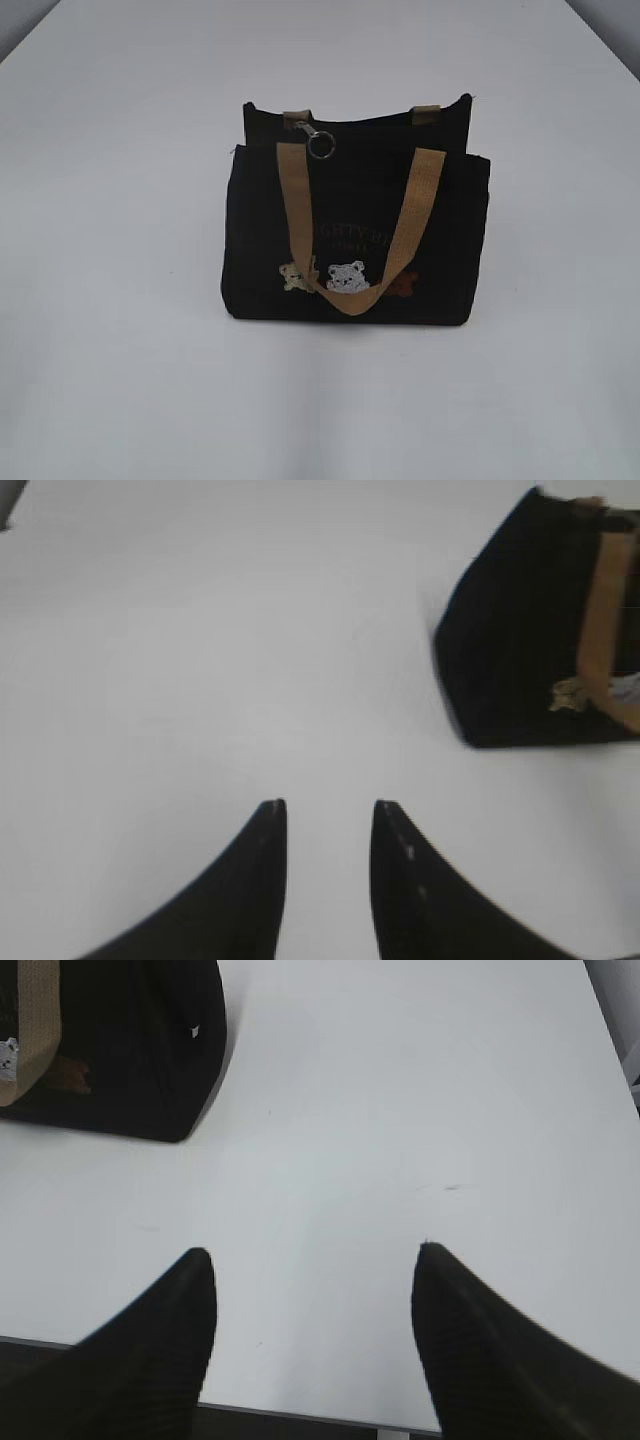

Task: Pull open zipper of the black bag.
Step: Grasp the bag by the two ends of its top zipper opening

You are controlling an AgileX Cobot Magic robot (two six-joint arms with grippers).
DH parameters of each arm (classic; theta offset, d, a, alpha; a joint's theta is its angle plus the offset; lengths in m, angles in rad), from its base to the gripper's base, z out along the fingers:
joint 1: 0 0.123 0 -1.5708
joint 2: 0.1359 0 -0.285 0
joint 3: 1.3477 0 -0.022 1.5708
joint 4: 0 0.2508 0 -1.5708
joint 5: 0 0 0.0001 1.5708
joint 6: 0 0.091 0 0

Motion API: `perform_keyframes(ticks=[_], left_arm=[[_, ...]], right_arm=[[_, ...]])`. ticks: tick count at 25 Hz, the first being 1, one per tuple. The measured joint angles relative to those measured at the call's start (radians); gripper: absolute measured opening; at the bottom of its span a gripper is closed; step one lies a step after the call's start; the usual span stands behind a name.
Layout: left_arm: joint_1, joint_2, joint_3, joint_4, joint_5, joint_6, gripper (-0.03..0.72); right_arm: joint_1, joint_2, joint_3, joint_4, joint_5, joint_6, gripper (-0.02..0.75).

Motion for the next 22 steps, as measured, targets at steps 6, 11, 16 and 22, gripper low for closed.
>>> perform_keyframes(ticks=[6, 11, 16, 22], left_arm=[[0.0, 0.484, 0.021, -0.758, -0.502, 0.889, 0.252], [-0.024, 0.987, -0.03, -1.351, -0.42, 1.696, 0.298], [-0.106, 1.316, -0.15, -1.516, -0.364, 1.929, 0.399], [-0.201, 1.534, -0.269, -1.539, -0.379, 1.995, 0.426]], right_arm=[[0.0, 0.0, 0.0, 0.001, 0.0, 0.0, 0.482], [0.0, 0.009, 0.0, 0.086, -0.004, 0.03, 0.48], [0.0, 0.219, -0.021, 0.298, -0.084, -0.236, 0.462], [0.0, 0.693, -0.155, 0.671, -0.349, -0.717, 0.456]])
